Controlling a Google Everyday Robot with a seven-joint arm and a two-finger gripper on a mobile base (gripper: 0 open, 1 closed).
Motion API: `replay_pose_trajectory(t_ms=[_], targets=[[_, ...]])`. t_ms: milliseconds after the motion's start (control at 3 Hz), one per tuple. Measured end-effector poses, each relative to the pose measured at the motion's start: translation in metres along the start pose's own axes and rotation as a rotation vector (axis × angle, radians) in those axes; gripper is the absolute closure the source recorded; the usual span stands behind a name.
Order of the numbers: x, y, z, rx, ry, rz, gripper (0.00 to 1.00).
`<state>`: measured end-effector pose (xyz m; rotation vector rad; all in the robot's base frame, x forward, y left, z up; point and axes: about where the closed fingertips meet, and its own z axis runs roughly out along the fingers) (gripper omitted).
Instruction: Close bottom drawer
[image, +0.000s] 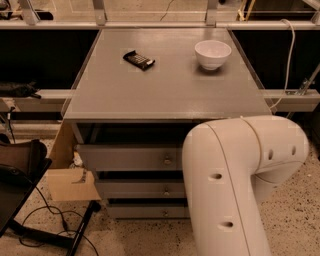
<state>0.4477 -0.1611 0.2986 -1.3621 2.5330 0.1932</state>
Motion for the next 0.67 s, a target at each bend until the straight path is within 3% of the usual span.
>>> replay_pose_trajectory(t_ms=[333, 667], targets=[[0.034, 0.018, -0.051, 0.04, -0.024, 0.049, 1.0], [0.054, 0.027, -0.106, 0.129, -0.06, 0.096, 1.0]])
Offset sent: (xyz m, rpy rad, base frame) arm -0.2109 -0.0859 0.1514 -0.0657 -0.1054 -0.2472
